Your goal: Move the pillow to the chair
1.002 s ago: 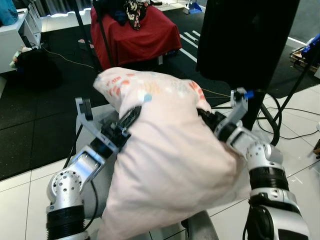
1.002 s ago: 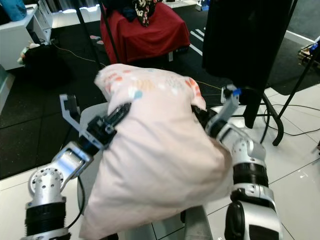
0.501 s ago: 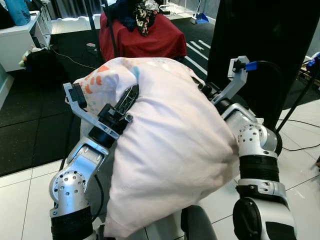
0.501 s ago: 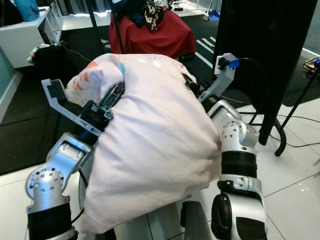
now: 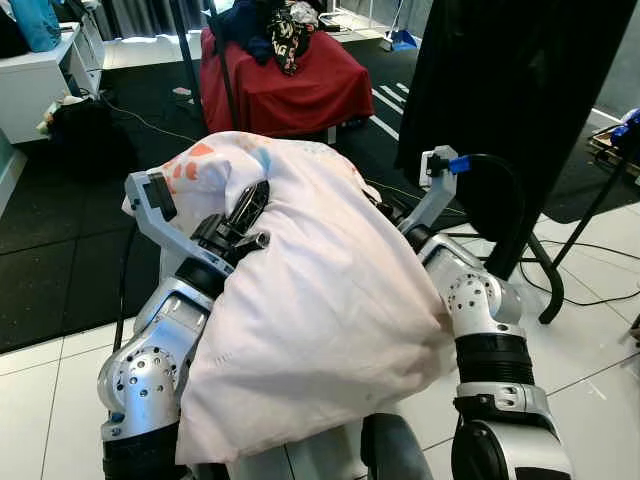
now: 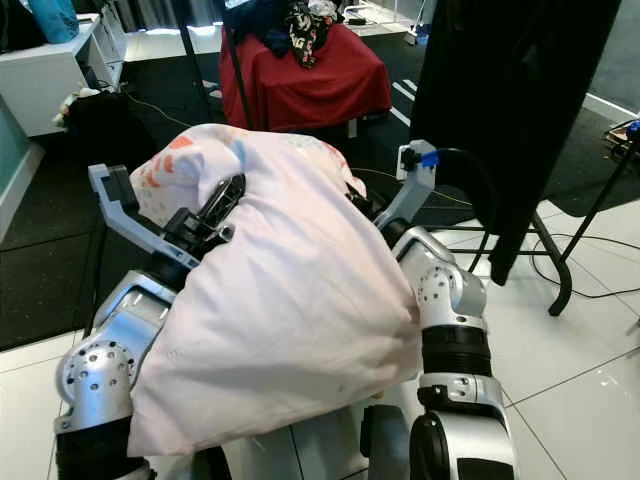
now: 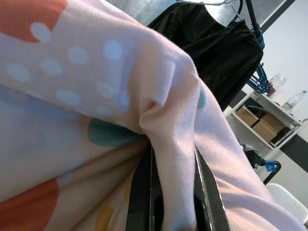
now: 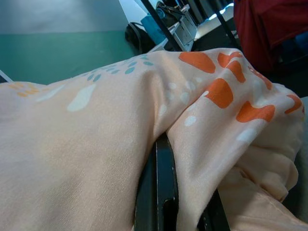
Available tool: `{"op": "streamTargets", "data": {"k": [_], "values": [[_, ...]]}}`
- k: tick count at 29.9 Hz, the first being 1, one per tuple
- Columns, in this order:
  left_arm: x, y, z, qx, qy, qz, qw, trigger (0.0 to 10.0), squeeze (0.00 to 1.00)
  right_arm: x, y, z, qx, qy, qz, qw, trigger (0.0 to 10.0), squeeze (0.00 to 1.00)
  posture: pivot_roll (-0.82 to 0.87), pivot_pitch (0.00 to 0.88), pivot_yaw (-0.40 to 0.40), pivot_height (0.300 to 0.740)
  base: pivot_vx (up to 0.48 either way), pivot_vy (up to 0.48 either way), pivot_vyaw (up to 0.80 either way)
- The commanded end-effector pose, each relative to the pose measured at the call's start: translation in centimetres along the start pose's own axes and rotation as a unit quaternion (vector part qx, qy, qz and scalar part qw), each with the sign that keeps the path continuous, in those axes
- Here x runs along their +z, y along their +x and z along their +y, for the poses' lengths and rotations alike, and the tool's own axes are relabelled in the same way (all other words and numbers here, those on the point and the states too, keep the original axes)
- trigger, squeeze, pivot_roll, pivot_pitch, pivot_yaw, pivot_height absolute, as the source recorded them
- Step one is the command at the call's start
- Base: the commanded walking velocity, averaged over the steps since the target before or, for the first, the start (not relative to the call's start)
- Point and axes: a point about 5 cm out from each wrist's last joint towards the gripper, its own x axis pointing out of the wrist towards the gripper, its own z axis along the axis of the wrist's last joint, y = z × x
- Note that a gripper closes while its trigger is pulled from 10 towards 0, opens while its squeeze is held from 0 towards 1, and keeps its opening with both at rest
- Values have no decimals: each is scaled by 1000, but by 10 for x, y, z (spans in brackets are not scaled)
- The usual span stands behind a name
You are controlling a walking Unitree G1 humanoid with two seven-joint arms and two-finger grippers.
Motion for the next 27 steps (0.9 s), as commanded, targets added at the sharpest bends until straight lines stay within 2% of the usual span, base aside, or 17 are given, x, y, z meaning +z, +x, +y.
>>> {"op": "streamTargets", "data": {"k": [1, 17, 27], "values": [[-20, 6, -5, -6, 4, 48, 999, 10000, 0, -8, 14, 34, 79, -6, 14, 997, 0, 0, -110, 0, -13, 584, 0, 0, 0], [-30, 10, -2, 10, 33, 60, 998, 10000, 0, -11, 14, 29, 72, -7, 19, 997, 0, 0, -127, 0, -20, 633, 0, 0, 0], [-37, 3, 7, 35, 58, 74, 995, 10000, 0, -16, 10, 25, 60, -7, 23, 998, 0, 0, -137, 0, -18, 667, 0, 0, 0]]}}
